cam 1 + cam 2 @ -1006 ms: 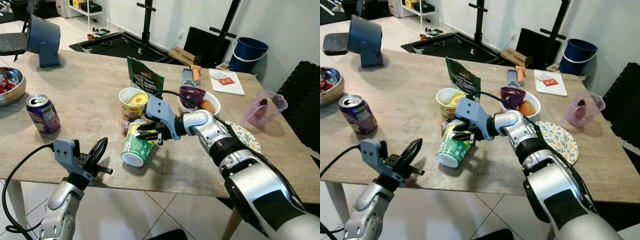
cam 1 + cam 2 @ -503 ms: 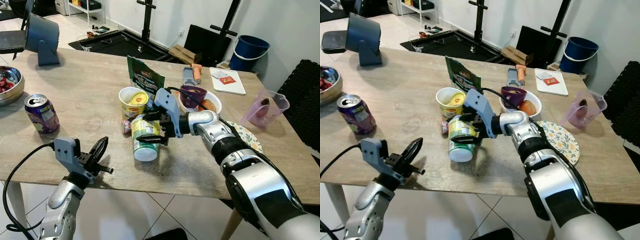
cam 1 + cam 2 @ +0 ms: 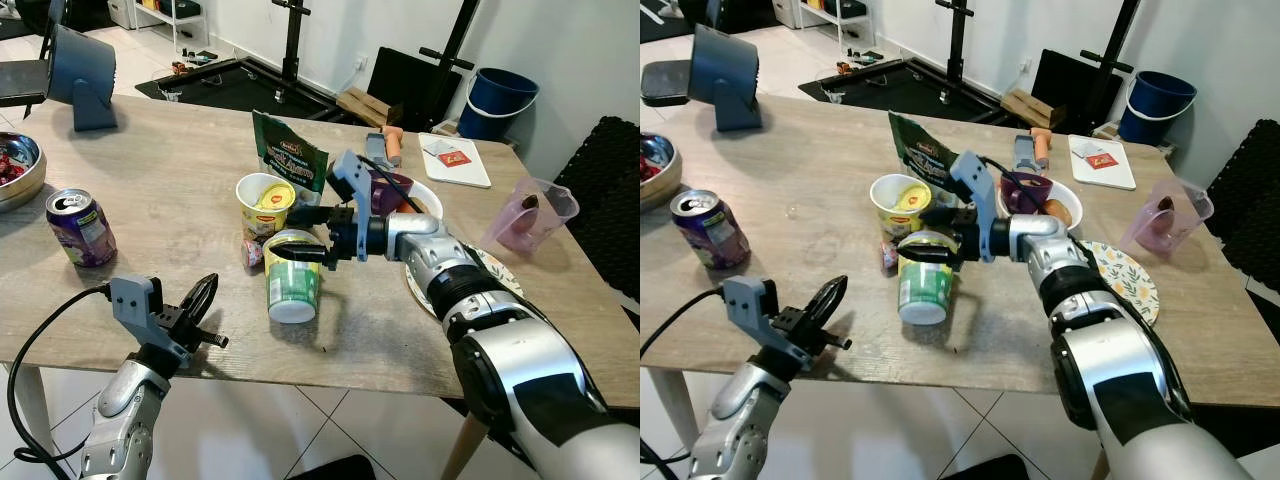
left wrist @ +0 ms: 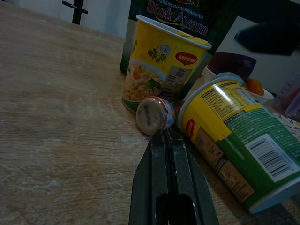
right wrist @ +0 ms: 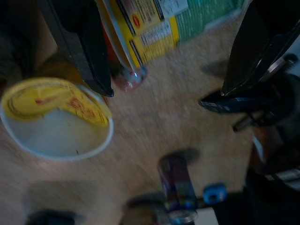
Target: Restocking fridge
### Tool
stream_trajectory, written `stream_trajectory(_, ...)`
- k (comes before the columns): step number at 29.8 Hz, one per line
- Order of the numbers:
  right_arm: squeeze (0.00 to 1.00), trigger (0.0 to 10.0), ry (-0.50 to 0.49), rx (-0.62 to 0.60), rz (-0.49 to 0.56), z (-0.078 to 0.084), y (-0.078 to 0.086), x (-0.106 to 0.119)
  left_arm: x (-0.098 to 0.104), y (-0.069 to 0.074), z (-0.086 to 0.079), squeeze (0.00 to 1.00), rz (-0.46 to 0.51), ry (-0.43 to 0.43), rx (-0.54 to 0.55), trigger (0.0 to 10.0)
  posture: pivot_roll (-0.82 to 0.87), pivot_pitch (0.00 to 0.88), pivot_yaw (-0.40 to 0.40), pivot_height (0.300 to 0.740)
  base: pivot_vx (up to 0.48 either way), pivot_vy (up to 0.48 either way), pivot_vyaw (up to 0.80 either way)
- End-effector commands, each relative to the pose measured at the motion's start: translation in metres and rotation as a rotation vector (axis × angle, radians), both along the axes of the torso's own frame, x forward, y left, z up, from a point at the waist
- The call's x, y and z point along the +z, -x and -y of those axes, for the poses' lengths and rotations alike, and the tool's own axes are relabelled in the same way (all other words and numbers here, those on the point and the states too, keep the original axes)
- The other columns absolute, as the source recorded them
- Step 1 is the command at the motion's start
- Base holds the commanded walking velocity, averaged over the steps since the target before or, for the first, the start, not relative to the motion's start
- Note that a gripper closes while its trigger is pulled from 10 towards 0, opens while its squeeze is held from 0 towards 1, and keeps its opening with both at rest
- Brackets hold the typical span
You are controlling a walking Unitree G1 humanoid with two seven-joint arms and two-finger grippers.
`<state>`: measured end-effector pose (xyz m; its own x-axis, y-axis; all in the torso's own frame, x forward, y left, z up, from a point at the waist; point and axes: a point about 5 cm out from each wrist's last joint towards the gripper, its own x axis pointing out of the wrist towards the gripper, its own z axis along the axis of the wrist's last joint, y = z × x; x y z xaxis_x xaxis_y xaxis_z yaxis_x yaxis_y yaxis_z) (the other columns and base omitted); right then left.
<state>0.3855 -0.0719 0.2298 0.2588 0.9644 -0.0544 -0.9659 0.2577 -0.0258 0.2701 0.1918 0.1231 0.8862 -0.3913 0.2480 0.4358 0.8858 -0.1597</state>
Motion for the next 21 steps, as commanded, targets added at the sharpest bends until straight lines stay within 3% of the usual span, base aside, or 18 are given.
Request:
stream_trajectory(1, 1.0, 10.0, 0.002, 0.006, 0.005, 0.001, 0.0, 0.003, -0.005, 0.001, 0.005, 0.0, -0.018, -0.004, -0.017, 10.0, 0.2, 0.107, -0.113, 0.74, 0.0, 0.0, 0.0)
stream_trajectory(4, 1.0, 10.0, 0.081, -0.035, 0.018, 0.001, -0.001, -0.005, -0.005, 0.001, 0.005, 0.0, -0.019, -0.003, -0.017, 10.0, 0.2, 0.107, -0.113, 0.74, 0.0, 0.0, 0.0)
stream_trajectory(5, 1.0, 10.0, 0.16, -0.075, 0.025, 0.002, -0.003, -0.013, -0.005, 0.001, 0.005, 0.0, -0.019, -0.003, -0.017, 10.0, 0.2, 0.107, -0.113, 0.74, 0.0, 0.0, 0.0)
stream_trajectory(7, 0.78, 10.0, 0.266, -0.135, 0.032, 0.003, -0.004, -0.024, -0.005, 0.001, 0.005, 0.0, -0.019, -0.003, -0.017, 10.0, 0.2, 0.108, -0.115, 0.74, 0.0, 0.0, 0.0)
stream_trajectory(8, 0.78, 10.0, 0.266, -0.135, 0.032, 0.003, -0.004, -0.024, -0.005, 0.001, 0.005, 0.0, -0.019, -0.003, -0.017, 10.0, 0.2, 0.108, -0.115, 0.74, 0.0, 0.0, 0.0)
stream_trajectory(9, 0.0, 10.0, 0.312, -0.164, 0.028, 0.004, -0.005, -0.029, -0.006, 0.001, 0.006, 0.0, -0.019, -0.002, -0.018, 10.0, 0.2, 0.108, -0.115, 0.74, 0.0, 0.0, 0.0)
stream_trajectory(20, 0.0, 9.8, 0.469, -0.192, 0.016, 0.012, -0.005, -0.043, -0.006, 0.001, 0.007, 0.0, -0.021, -0.001, -0.02, 10.0, 0.2, 0.104, -0.119, 0.74, 0.0, 0.0, 0.0)
stream_trajectory(21, 0.0, 0.4, 0.483, -0.193, 0.017, 0.014, -0.005, -0.043, -0.006, 0.001, 0.007, 0.0, -0.021, -0.002, -0.02, 10.0, 0.2, 0.104, -0.119, 0.74, 0.0, 0.0, 0.0)
